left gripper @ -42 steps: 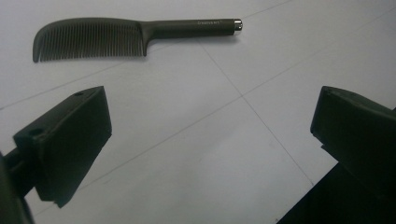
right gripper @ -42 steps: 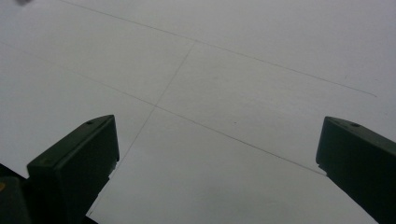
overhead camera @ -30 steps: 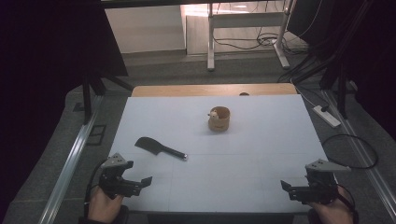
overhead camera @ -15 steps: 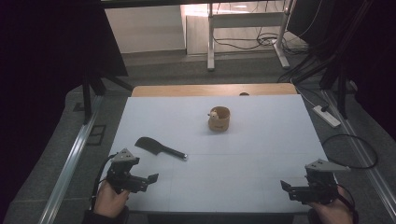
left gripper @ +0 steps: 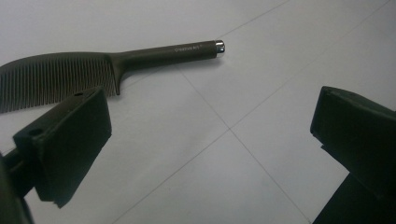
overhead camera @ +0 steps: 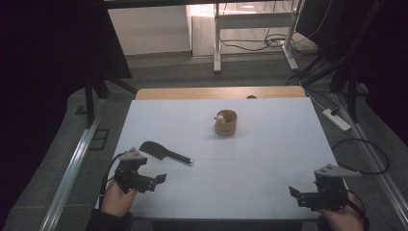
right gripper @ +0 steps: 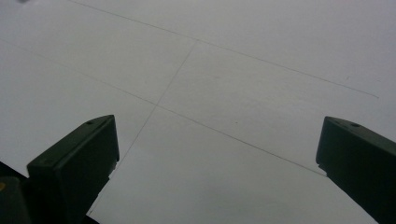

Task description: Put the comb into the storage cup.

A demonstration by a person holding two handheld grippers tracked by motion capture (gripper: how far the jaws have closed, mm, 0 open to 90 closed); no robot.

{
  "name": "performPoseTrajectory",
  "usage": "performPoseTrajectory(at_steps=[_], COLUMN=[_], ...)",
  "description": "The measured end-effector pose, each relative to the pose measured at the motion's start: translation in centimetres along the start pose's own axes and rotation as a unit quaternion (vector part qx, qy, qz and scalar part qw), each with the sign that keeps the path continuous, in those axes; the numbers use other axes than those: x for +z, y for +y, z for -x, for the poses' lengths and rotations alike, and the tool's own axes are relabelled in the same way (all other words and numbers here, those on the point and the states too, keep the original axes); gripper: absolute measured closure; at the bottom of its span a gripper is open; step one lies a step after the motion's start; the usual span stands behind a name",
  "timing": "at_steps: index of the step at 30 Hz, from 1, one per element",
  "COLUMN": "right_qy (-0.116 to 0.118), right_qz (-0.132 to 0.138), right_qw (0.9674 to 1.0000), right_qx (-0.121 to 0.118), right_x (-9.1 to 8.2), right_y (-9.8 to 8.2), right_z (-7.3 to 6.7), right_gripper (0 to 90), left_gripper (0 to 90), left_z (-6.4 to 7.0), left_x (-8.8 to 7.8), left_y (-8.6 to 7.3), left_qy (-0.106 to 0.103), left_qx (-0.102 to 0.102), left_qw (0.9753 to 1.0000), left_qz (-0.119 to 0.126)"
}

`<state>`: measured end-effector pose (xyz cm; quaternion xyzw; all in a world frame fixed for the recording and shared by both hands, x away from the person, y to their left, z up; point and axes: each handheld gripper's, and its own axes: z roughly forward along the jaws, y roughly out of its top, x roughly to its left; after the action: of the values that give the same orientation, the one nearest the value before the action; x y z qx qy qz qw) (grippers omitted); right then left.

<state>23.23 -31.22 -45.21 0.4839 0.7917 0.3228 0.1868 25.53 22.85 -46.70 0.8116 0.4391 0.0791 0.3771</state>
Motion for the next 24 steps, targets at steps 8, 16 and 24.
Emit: performPoseTrajectory(at_steps=[8, 16, 24], right_qy=[0.000, 0.001, 0.002], right_qz=[-0.002, -0.004, -0.007], right_qw=[1.0000, 1.0000, 1.0000], right_qx=[-0.001, -0.003, -0.006], right_x=[0.0, 0.1, 0.1], right_y=[0.0, 0.0, 0.0], right_z=[0.0, 0.0, -0.1], right_gripper=[0.0, 0.0, 0.0], left_gripper=[0.0, 0.0, 0.0], left_z=[-0.3, -0.6, -1.1], left_x=[0.5, 1.4, 2.1], left_y=[0.9, 2.0, 2.7], left_qy=[0.001, 0.008, 0.009], left_qx=[0.001, 0.003, 0.002], left_qw=[1.0000, 0.9999, 0.9999], left_qz=[-0.004, -0.005, -0.011])
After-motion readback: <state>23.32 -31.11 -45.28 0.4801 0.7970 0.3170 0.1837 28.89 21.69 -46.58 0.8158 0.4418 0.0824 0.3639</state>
